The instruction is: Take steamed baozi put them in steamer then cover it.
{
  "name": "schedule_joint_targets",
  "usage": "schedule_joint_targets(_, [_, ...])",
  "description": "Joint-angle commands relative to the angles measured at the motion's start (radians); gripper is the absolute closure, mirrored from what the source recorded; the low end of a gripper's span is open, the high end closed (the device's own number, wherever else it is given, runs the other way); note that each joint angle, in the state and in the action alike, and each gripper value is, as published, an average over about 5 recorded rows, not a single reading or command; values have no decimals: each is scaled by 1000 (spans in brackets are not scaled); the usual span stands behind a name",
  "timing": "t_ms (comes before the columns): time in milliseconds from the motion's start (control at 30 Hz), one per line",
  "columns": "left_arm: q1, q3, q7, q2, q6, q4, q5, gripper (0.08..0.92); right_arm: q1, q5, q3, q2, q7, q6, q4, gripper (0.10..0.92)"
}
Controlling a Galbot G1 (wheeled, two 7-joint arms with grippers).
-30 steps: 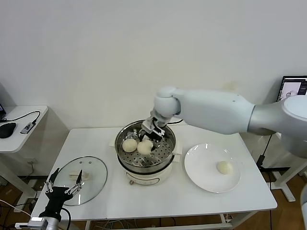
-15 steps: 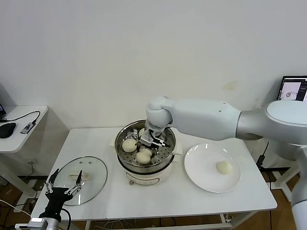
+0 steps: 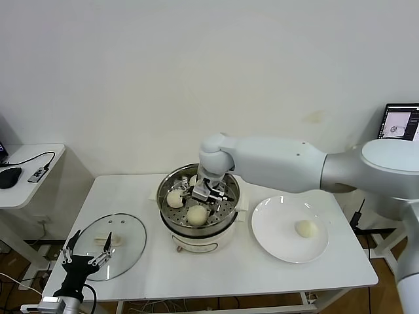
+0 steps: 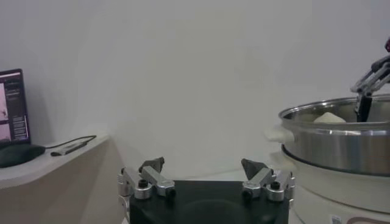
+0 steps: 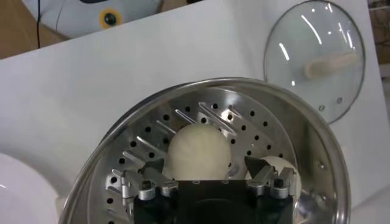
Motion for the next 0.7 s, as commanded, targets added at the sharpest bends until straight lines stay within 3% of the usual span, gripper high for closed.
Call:
schedule_joint_targets(33, [0, 0, 1, 4, 1, -1, 0, 177, 104, 47, 17, -116, -49, -123, 41, 202])
schedule_joint_targets(400, [-9, 12, 1, 25, 0, 5, 0, 177, 148, 172, 25, -441, -79, -534, 151, 203])
schedule_joint_targets(700, [-15, 22, 1, 38, -1, 2, -7, 177, -8, 35, 85, -703, -85, -545, 173, 203])
